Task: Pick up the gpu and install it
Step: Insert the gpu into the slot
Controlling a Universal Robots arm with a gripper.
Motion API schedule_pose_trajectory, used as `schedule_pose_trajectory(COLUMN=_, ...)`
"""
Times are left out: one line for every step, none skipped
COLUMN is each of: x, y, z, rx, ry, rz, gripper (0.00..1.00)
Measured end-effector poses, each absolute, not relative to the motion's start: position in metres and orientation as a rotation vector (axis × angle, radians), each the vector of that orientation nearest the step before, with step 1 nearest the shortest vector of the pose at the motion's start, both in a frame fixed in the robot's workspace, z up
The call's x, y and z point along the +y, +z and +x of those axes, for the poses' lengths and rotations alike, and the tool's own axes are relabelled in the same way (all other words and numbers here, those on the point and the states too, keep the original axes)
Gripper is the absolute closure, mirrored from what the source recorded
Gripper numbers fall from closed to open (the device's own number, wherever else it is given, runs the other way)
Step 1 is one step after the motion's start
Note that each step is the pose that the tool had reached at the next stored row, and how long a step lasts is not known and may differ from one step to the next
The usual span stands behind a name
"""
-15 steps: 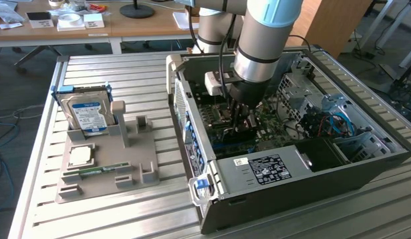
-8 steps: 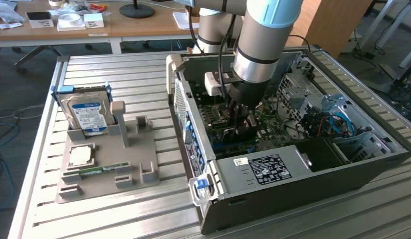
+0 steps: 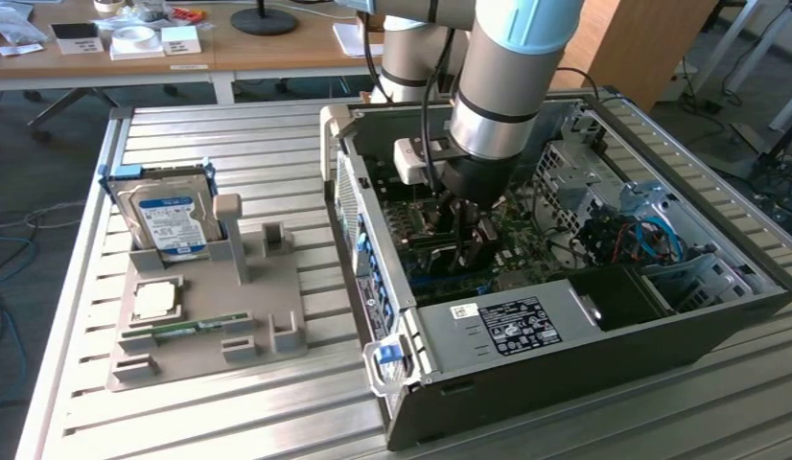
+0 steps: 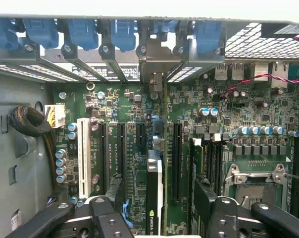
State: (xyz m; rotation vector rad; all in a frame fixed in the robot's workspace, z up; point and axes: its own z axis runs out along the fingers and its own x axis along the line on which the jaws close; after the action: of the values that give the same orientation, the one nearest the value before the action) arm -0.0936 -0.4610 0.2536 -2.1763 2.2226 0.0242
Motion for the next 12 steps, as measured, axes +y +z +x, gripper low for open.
schedule_pose_trajectory(x=-0.4610, y=0.2537, z=-0.0936, rx=2.223, ry=0.024, rz=-2.176, gripper=0.31)
schedule_pose_trajectory(x=-0.4610, y=0.2536, z=-0.0936, rx=2.223, ry=0.024, rz=-2.176, gripper=0.31)
schedule_pose_trajectory(x=-0.4610, y=0.2536, z=-0.0935, rx=2.223, ry=0.024, rz=-2.176, gripper=0.31)
schedule_pose_trajectory(x=-0.4610, y=0.2537, z=-0.0936, rx=2.223, ry=0.024, rz=-2.176, gripper=0.31)
schedule_pose_trajectory(x=-0.4610, y=0.2536, z=-0.0935, rx=2.223, ry=0.024, rz=-2.176, gripper=0.31)
schedule_pose_trajectory(x=-0.4610, y=0.2537, z=-0.0936, rx=2.223, ry=0.024, rz=-2.176, gripper=0.31)
schedule_pose_trajectory(x=-0.4610, y=0.2536, z=-0.0936, rx=2.223, ry=0.024, rz=-2.176, gripper=0.31)
schedule_pose_trajectory(x=-0.4610, y=0.2537, z=-0.0935, rx=2.223, ry=0.024, rz=-2.176, gripper=0.31)
schedule_pose_trajectory(x=-0.4610, y=0.2536, z=-0.0936, rx=2.223, ry=0.024, rz=-2.176, gripper=0.31)
schedule_pose_trajectory(x=-0.4610, y=0.2537, z=-0.0936, rx=2.223, ry=0.024, rz=-2.176, gripper=0.31)
schedule_pose_trajectory(x=-0.4610, y=0.2540, z=-0.0936, rx=2.223, ry=0.024, rz=-2.176, gripper=0.31)
schedule_pose_trajectory(x=-0.4610, y=0.2546, z=-0.0936, rx=2.223, ry=0.024, rz=-2.176, gripper=0.31)
